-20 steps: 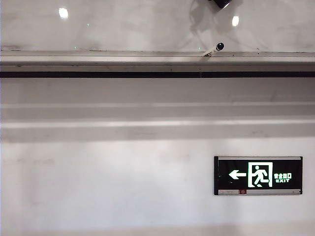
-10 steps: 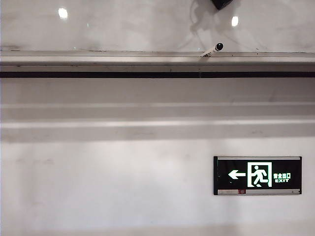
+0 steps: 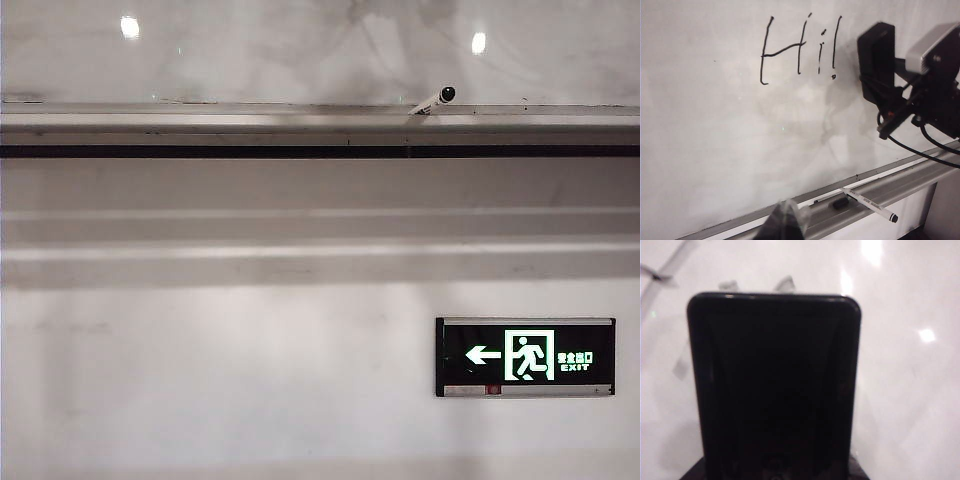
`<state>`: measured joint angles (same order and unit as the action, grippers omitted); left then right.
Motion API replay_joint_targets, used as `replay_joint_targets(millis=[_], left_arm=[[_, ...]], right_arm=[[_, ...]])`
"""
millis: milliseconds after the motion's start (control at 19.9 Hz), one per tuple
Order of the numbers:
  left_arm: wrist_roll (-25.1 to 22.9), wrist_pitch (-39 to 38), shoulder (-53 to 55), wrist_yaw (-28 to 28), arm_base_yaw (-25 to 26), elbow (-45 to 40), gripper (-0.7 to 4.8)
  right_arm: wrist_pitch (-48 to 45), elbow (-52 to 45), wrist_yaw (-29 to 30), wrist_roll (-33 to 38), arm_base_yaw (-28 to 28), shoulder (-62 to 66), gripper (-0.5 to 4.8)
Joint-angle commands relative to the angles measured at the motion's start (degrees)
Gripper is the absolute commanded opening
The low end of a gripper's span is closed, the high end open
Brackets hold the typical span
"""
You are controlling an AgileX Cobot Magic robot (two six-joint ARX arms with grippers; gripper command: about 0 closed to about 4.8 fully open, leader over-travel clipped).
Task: Wipe the whiteboard clean using the black magnetic whiteboard eraser attached to the whiteboard.
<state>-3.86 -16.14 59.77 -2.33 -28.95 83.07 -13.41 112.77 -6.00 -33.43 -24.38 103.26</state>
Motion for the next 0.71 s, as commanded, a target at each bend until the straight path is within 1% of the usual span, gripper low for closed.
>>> replay_joint_targets(millis=[50, 201, 403, 504, 604, 705], left_arm=[[0.24, 0.37, -0.11, 2.16, 0.09, 0.35, -0.05], [0.22, 0.37, -0.11, 2.16, 0.09, 0.35, -0.05], [0.22, 0.35, -0.09, 2.27, 0.09, 0.35, -0.05], [0.22, 0.35, -0.11, 2.27, 0.09, 0.35, -0.05], [0.22, 0.33, -0.11, 2.36, 0.09, 0.35, -0.05], [0.22, 0.31, -0.11, 2.36, 0.09, 0.35, -0.05]], right_arm=[[0.85, 3.30, -0.17, 0.39, -2.32, -0.66, -0.01], [2.05, 8.11, -0.52, 0.42, -3.69, 0.83, -0.01], [6.84, 20.39, -0.33, 0.39, -4.50, 6.67, -0.01], [7.15, 25.38, -0.37, 0.33, -4.50, 10.19, -0.01], [6.95, 26.91, -1.97, 0.37, -4.31, 12.85, -0.01], [9.53, 26.84, -3.65, 0.39, -4.07, 14.69, -0.01]])
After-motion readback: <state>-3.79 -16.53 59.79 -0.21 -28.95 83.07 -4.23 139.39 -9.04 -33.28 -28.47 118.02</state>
